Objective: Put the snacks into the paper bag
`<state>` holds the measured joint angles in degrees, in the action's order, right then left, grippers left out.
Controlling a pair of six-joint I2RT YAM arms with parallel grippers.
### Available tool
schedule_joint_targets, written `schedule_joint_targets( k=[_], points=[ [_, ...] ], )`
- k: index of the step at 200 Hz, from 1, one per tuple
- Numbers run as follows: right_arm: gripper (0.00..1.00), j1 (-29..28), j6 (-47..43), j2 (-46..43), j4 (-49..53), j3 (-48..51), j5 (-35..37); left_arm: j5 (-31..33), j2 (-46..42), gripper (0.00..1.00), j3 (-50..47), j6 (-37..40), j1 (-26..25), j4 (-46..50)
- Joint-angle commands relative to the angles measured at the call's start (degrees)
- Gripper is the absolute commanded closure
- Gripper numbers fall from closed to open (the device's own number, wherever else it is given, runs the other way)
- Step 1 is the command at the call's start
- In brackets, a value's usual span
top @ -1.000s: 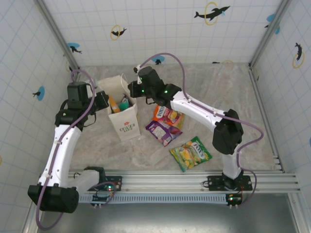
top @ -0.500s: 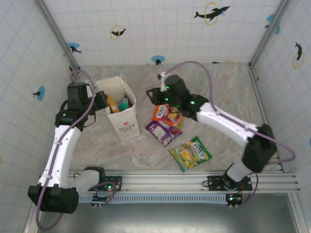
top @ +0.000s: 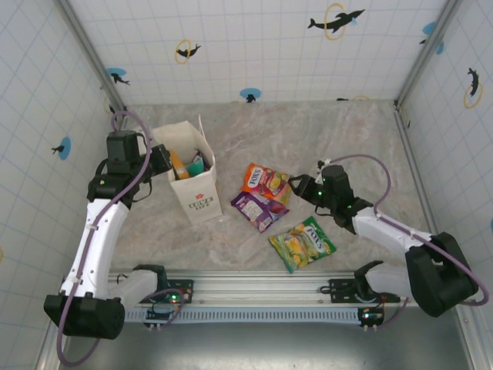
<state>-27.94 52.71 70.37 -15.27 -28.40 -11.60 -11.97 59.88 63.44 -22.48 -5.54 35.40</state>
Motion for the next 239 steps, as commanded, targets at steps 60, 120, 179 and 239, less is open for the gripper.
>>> schedule_joint_targets(
  k=[60,120,179,239],
  points=[
    [0.43,4.12,13.16,12.08,-24.79,8.10,-9.94,0.59,0.24,1.00,-0.66,1.43,-0.19,-0.11],
    [0.39,4.41,17.38,22.89,-36.51,6.44,-14.58,1.24,0.11,1.00,-0.47,1.83,-0.18,0.18],
    [0.40,4.08,17.43,29.43,-38.43,3.45,-14.99,1.14,0.67,1.00,-0.34,1.56,-0.16,0.02],
    [0.43,3.45,18.55,37.39,-43.66,-0.44,-15.03,1.28,1.53,1.00,0.43,1.69,-0.17,0.67]
  ],
)
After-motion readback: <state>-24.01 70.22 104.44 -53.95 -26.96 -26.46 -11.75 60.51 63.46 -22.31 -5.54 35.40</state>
